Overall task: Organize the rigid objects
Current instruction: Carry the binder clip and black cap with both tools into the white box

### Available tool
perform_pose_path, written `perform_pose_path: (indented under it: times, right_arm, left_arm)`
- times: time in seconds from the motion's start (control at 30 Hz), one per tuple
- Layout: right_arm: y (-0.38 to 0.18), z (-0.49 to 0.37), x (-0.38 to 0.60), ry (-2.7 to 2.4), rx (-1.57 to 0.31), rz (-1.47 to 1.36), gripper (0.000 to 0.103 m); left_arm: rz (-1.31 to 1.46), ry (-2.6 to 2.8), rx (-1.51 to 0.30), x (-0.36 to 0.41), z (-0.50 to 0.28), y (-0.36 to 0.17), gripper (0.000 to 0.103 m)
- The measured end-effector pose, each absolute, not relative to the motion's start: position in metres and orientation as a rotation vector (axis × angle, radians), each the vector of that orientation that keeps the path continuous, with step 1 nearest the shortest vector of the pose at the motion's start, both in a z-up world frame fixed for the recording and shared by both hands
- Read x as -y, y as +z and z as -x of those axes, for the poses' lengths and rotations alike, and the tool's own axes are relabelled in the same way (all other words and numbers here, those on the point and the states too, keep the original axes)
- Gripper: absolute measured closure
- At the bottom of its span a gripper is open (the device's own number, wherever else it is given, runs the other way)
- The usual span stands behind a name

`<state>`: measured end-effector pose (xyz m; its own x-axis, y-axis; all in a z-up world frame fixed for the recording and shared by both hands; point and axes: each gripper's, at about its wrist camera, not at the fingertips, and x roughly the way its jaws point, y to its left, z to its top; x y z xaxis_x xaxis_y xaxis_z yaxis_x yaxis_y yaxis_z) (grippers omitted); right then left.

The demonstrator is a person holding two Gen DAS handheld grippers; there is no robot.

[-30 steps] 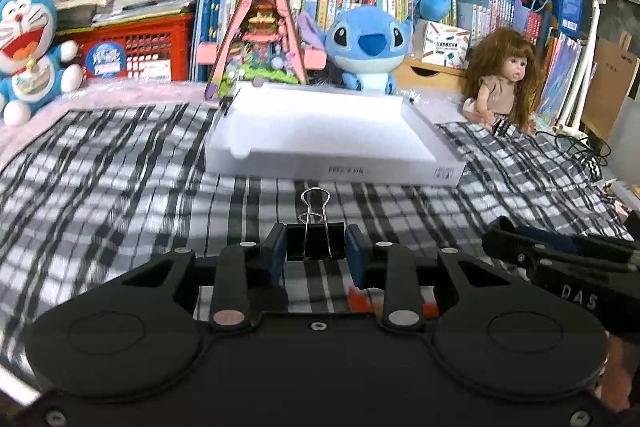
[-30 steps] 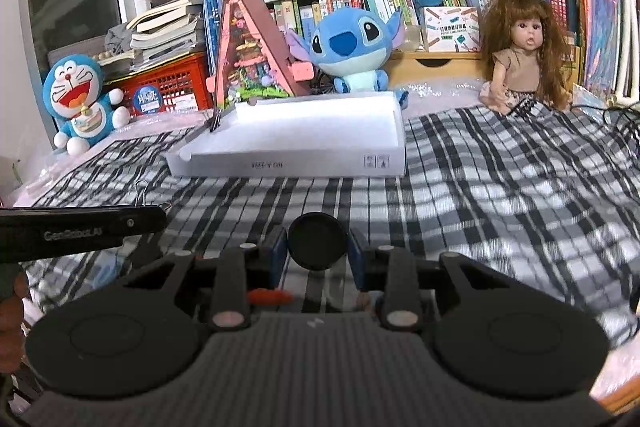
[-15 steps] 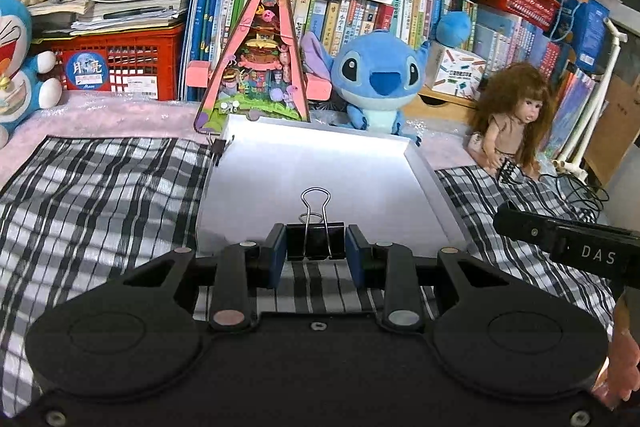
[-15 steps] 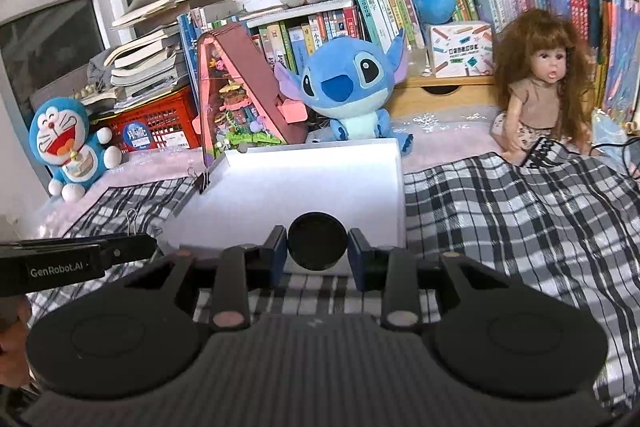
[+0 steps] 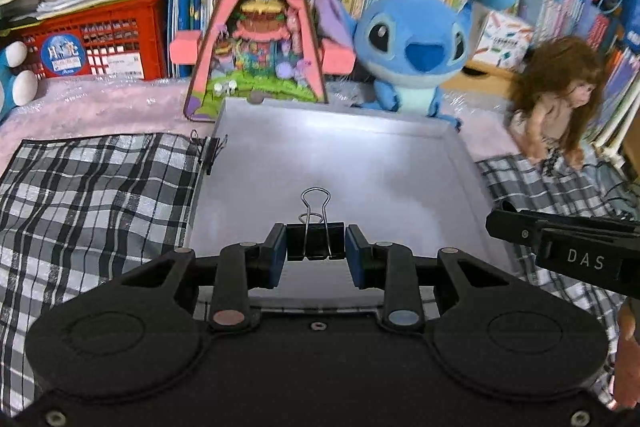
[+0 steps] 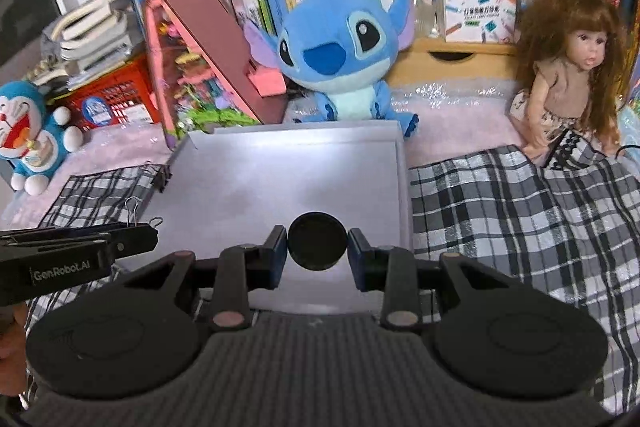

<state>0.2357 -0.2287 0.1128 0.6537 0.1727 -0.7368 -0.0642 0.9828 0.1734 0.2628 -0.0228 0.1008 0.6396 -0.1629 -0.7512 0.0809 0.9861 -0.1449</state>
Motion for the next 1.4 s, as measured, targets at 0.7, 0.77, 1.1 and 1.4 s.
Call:
perform_pose_path:
  times: [0.7, 0.77, 1.1, 1.4]
  right_arm:
    - [0.044, -0.298, 0.210, 0.082, -0.997, -0.112, 0.063]
    - [0.041, -0.299, 0.209, 0.083, -1.002, -0.105, 0.063]
    - [0.034, -0.302, 0.202, 0.082, -1.013, -0.044, 0.061]
    - [0.033, -0.301, 0.200, 0.079, -1.005, -0.029, 0.061]
  left_arm:
    - [0.069, -0.109, -0.911, 0.031, -0.308, 0.039, 0.073]
    - [0.062, -0.110, -0.911, 0.032, -0.308, 0.037, 0.073]
    - [0.039, -0.102, -0.912, 0.031, -0.310, 0.027, 0.074]
    - [0.041, -0.100, -0.906, 0.032, -0.310, 0.027, 0.074]
